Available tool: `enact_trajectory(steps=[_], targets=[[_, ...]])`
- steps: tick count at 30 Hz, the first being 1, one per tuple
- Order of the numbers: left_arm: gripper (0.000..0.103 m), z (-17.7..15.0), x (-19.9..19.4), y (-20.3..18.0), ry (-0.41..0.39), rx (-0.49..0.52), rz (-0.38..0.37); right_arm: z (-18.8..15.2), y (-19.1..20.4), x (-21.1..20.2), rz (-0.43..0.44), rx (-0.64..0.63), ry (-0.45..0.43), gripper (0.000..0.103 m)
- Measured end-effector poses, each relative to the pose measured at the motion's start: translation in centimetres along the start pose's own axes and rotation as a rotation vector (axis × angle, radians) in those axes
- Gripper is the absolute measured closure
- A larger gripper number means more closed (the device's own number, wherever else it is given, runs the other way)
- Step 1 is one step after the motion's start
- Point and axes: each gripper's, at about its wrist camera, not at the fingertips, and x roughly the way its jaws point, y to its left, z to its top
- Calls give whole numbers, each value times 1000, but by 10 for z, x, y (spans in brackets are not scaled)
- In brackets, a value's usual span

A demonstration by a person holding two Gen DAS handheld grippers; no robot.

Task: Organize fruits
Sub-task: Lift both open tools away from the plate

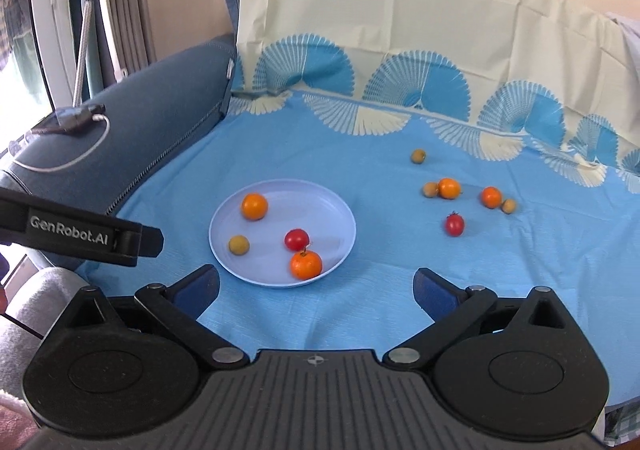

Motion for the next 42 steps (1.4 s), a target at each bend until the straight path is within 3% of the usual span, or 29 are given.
enact_trajectory(steps=[15, 42], targets=[[0, -11, -37, -6, -72, 16, 5, -8, 3, -34, 18, 0, -74, 1], [0, -6, -29, -5, -70, 22, 9, -7, 7, -26, 14, 3, -63, 1]])
